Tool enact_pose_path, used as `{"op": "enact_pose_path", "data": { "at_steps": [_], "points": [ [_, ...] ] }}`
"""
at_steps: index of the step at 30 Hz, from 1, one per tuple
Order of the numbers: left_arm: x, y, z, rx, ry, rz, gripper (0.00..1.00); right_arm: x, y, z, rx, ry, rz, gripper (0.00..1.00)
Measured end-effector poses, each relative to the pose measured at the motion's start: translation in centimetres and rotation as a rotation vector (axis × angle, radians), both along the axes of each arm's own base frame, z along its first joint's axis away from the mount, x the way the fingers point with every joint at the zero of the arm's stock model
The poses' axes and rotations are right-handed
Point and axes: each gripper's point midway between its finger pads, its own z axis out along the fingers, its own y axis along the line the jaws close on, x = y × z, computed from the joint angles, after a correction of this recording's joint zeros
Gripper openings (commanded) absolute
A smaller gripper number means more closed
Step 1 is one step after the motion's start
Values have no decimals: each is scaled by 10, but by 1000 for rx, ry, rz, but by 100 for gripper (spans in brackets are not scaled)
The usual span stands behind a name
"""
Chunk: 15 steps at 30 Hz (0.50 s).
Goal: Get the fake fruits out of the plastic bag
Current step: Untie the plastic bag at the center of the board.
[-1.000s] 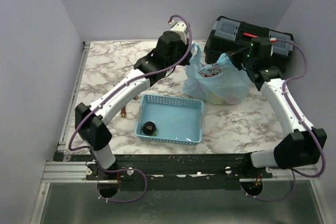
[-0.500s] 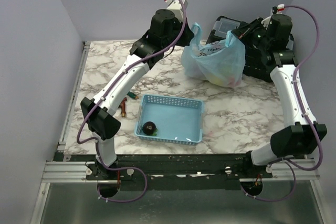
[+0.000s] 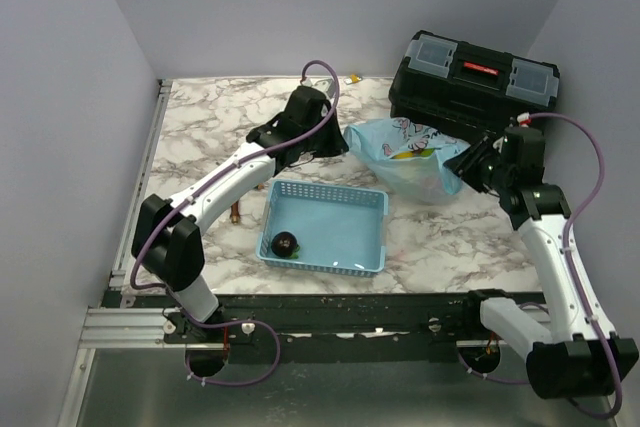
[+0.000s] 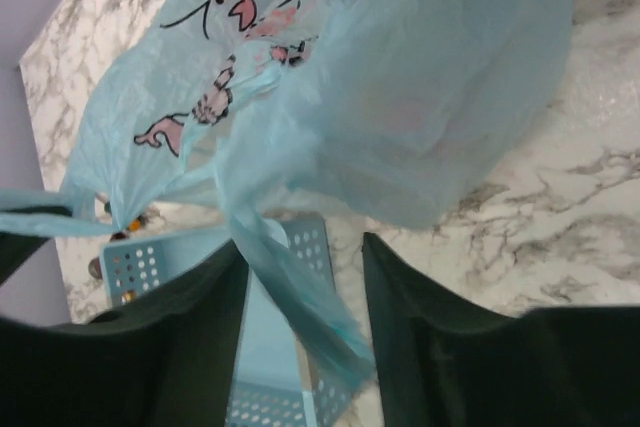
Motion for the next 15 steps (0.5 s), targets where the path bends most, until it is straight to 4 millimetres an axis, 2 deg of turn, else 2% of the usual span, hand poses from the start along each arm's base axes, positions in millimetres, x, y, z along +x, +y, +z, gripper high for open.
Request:
{"op": "enact_pose_path", "data": {
  "at_steps": [4, 7, 11, 15],
  "points": [
    [-9, 3, 20, -45, -24, 1, 0, -18, 7, 25, -9, -53, 69, 77],
    [-13, -1, 38, -89, -56, -27, 0, -19, 13, 55, -14, -110, 127, 82],
    [-20, -8, 47, -130, -76, -84, 38, -13, 21, 87, -38, -160, 213, 83],
    [-33, -3, 45, -130, -97, -124, 62, 2, 26, 108, -76, -176, 261, 84]
  ]
}}
